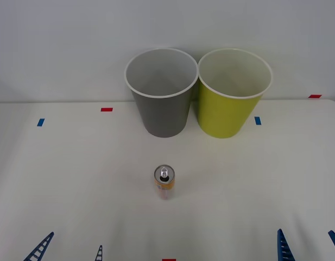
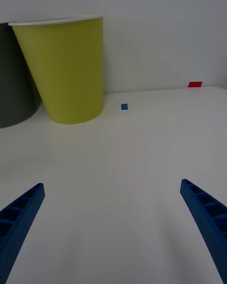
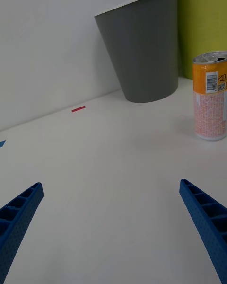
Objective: Put cans in the gray bin and PET bottles in the light green bin.
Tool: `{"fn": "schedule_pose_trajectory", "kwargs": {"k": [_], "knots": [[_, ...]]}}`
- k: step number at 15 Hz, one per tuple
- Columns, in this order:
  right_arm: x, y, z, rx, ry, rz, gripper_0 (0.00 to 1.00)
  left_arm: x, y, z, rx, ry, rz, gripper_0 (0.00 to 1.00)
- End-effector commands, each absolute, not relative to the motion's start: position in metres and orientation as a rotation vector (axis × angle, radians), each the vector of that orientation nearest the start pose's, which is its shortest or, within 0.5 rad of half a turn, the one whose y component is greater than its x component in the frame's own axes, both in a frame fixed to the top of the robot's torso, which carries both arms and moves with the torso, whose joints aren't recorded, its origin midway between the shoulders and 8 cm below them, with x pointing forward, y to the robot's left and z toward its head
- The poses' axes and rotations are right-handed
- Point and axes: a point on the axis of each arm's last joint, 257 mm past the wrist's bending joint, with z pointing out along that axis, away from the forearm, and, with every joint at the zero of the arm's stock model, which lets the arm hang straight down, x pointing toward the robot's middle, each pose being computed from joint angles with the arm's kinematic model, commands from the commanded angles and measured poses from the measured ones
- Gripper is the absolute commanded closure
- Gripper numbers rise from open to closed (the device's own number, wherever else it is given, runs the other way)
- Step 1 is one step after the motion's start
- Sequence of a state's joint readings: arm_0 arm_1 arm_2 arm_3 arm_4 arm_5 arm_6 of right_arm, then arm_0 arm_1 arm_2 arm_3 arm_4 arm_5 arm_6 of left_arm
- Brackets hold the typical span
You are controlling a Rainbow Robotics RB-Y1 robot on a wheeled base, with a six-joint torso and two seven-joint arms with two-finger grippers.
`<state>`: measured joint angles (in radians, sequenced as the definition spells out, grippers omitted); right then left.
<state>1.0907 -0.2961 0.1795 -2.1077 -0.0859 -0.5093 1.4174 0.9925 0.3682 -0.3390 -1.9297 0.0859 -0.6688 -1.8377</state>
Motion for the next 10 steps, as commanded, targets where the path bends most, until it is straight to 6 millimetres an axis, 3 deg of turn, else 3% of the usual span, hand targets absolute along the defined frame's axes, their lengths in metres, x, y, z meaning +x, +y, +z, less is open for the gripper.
{"fn": "schedule_pose_trajectory", "kwargs": {"k": [1, 10], "knots": [[0.2284, -0.2764, -0.2425, 0.060, 1.613, 0.037, 0.00, 0.2181, 0.2154, -0.2729, 0.325, 1.546, 0.098, 0.00], [0.2284, -0.2764, -0.2425, 0.060, 1.613, 0.037, 0.00, 0.2181, 0.2154, -0.2729, 0.325, 1.546, 0.098, 0.00]]}}
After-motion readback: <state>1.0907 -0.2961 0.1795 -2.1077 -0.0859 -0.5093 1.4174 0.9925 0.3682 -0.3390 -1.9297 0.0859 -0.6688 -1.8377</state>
